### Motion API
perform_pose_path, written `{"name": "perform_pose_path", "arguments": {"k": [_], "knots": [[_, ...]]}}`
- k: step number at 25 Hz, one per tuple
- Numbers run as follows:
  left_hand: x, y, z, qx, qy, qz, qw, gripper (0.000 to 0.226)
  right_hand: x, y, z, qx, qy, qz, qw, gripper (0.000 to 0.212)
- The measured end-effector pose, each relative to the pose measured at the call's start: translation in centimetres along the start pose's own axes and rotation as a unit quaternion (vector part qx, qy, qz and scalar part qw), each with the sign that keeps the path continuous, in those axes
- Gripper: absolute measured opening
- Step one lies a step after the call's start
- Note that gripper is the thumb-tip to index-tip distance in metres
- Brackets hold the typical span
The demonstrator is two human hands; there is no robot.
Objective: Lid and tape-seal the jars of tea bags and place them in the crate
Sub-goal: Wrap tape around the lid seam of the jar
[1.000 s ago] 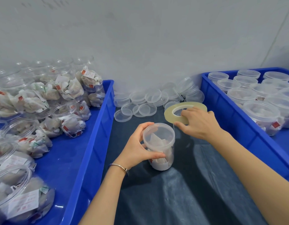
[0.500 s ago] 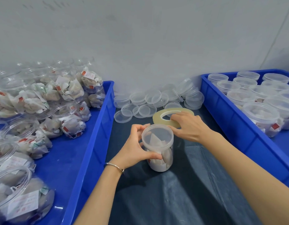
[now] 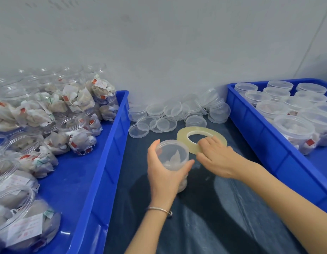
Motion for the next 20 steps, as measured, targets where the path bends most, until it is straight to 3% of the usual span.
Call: {"name": "perform_pose_path", "arguments": {"k": [2, 5, 8, 20], "knots": [[0.6, -0.3, 1.1, -0.002, -0.029, 0.008, 1.000, 0.083, 1.0, 0.9, -0.8, 0.035, 0.017, -0.084, 0.996, 0.026], [0.8, -0.7, 2.2, 0.005, -0.099, 0.009, 0.995, 0.084, 2.7, 2.3, -1.5, 0.056, 0.062, -0.215, 0.973, 0.052], [0.3, -0.7, 2.3, -0.006, -0.150, 0.010, 0.989, 0.082, 3.7, 3.8, -1.3, 0.029, 0.078, -0.252, 0.964, 0.069], [0.0, -0.3, 2.8, 0.010, -0.270, -0.021, 0.962, 0.082, 2.2, 2.2, 1.7, 0.040, 0.055, -0.134, 0.989, 0.027]]}}
Point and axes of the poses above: each hand's wrist, its own z-axis towards the middle knuckle, its own x-axis out of the back of the hand, y = z × x, the point moved 8 cm from there along z, towards the middle knuckle, and after that the axes turned 4 degrees about -z, right-handed, at the moved point
